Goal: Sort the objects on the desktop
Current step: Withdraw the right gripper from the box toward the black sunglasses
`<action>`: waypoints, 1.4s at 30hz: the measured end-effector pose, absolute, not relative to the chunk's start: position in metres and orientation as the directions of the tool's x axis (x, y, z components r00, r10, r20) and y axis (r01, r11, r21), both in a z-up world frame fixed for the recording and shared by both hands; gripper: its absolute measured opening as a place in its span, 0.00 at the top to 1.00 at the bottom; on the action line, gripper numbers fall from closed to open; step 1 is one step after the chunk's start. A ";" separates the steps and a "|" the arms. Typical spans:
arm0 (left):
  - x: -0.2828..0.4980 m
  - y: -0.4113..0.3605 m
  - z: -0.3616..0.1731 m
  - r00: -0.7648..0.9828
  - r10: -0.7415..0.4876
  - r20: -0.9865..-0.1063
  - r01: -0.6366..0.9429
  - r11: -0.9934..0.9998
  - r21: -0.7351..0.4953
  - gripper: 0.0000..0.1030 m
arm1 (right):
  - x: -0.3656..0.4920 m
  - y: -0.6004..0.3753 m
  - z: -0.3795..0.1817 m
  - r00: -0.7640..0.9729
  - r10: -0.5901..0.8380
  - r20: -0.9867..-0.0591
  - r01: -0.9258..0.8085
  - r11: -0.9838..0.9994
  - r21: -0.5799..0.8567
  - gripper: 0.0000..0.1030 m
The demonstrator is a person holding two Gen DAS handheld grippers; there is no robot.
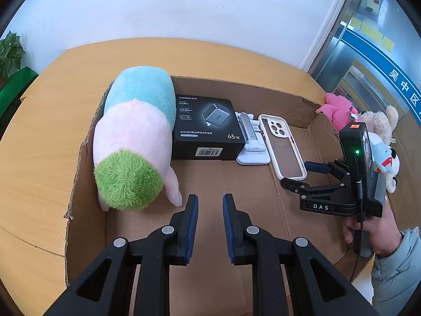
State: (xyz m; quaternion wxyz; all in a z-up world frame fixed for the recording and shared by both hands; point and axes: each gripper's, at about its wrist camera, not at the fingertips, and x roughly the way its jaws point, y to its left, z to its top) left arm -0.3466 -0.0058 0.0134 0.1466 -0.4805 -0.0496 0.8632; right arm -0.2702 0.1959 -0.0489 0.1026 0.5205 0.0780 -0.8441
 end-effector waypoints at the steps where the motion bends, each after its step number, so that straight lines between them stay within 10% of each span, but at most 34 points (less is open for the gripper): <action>1: -0.346 -0.006 0.013 -0.495 0.301 -0.815 -0.206 -0.952 -0.226 0.83 | -0.271 0.196 -0.049 -0.437 -0.091 -0.895 0.260 -0.965 -0.029 0.28; 12: -0.344 -0.004 0.016 -0.511 0.293 -0.808 -0.209 -0.954 -0.214 0.82 | -0.270 0.198 -0.039 -0.441 -0.078 -0.894 0.263 -0.964 -0.046 0.28; 16: -0.337 -0.007 0.025 -0.567 0.260 -0.782 -0.182 -0.965 -0.189 0.44 | -0.252 0.193 -0.006 -0.510 -0.085 -0.856 0.245 -0.968 -0.049 0.28; 19: -0.326 -0.013 0.038 -0.643 0.209 -0.737 -0.129 -0.978 -0.165 0.33 | -0.221 0.191 0.029 -0.596 -0.088 -0.798 0.219 -0.974 -0.056 0.24; 42: -0.189 0.025 0.090 -0.864 0.117 -0.489 -0.132 -0.991 -0.003 0.05 | -0.051 0.157 0.085 -0.820 0.016 -0.573 0.059 -0.992 -0.112 0.21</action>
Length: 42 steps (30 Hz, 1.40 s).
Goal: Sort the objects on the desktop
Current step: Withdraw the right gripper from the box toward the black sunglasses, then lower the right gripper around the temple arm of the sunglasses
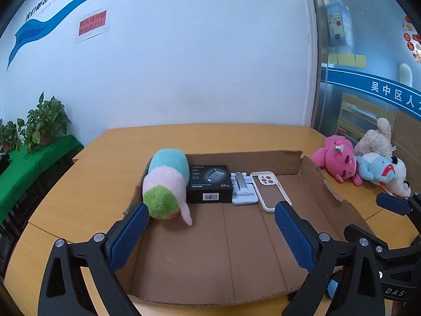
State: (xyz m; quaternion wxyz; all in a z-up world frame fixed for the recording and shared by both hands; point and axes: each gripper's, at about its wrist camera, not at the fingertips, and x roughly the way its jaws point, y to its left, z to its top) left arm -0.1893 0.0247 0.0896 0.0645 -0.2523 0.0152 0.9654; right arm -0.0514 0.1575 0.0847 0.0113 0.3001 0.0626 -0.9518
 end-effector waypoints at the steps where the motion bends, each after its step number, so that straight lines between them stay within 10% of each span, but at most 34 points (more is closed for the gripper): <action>1: -0.186 0.027 0.087 -0.867 0.115 -0.485 -0.134 -0.991 0.005 0.05 | -0.048 0.158 0.083 -0.821 0.016 -0.570 0.057 -0.992 -0.111 0.21; 27: -0.156 0.035 0.060 -0.838 0.132 -0.530 -0.158 -0.987 0.003 0.05 | -0.021 0.169 0.059 -0.814 -0.070 -0.577 0.114 -0.993 -0.041 0.21; 42: -0.131 0.024 -0.006 -0.693 0.272 -0.667 -0.255 -0.959 -0.126 0.05 | -0.036 0.273 -0.042 -0.581 -0.332 -0.744 0.167 -0.942 0.290 0.21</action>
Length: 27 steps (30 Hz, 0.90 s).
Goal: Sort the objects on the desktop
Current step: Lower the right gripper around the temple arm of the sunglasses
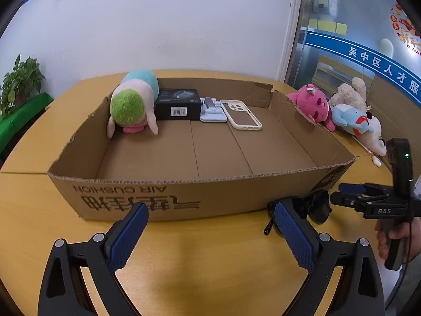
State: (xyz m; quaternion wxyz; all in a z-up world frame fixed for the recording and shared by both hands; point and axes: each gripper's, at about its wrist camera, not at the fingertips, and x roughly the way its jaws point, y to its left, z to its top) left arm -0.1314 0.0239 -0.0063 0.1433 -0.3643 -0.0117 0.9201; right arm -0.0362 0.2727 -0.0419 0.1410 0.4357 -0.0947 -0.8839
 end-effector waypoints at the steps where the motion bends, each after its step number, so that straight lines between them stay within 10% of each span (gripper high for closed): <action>1: -0.131 0.022 -0.008 -0.690 0.276 -0.669 -0.255 -0.958 -0.133 0.05 | -0.038 0.272 -0.046 -0.574 -0.356 -0.738 0.172 -0.933 0.317 0.21; 13: -0.137 -0.001 -0.016 -0.655 0.309 -0.689 -0.223 -0.951 -0.214 0.05 | 0.020 0.171 -0.045 -0.365 -0.607 -0.706 0.542 -0.755 0.369 0.20; 27: -0.138 0.004 -0.040 -0.518 0.437 -0.735 -0.219 -0.899 -0.380 0.06 | -0.001 0.144 -0.054 -0.461 -0.440 -0.771 0.499 -0.846 0.185 0.23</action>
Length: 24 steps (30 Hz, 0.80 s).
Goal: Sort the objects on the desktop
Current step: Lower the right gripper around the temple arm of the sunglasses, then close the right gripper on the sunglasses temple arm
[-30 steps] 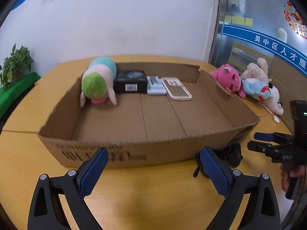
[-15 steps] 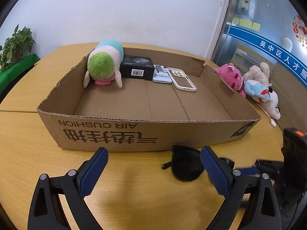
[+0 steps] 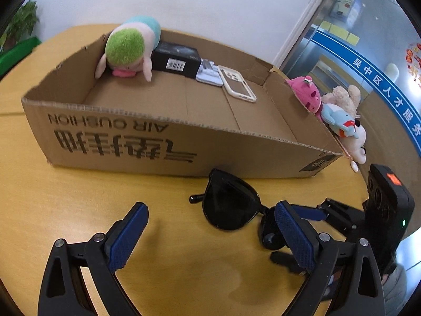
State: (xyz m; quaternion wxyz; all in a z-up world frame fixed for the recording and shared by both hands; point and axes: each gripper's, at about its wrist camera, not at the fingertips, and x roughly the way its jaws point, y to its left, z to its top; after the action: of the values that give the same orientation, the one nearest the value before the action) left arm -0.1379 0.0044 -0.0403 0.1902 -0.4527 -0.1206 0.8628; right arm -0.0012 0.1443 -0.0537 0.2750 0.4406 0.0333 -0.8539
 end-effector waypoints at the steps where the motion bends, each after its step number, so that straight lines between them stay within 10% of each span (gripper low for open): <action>1: -0.137 0.004 -0.041 -0.513 0.444 -0.734 -0.216 -0.895 -0.391 0.06 | 0.000 0.141 -0.055 -0.461 -0.439 -0.771 0.501 -0.846 0.182 0.24; 9: -0.136 0.016 -0.055 -0.404 0.533 -0.744 -0.248 -0.846 -0.471 0.29 | 0.029 0.124 -0.047 -0.457 -0.501 -0.735 0.514 -0.823 0.242 0.31; 14: -0.136 0.032 -0.072 -0.298 0.593 -0.748 -0.255 -0.805 -0.537 0.59 | 0.027 0.115 -0.055 -0.477 -0.427 -0.769 0.466 -0.864 0.191 0.56; 24: -0.140 0.032 -0.074 -0.296 0.643 -0.706 -0.238 -0.766 -0.598 0.75 | 0.038 0.104 -0.051 -0.516 -0.364 -0.775 0.446 -0.887 0.119 0.68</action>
State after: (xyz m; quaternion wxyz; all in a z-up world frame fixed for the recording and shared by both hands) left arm -0.1403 0.0323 -0.0735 0.2820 -0.5221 -0.1941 0.7812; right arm 0.0377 0.1040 -0.0512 0.2330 0.4332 0.0475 -0.8694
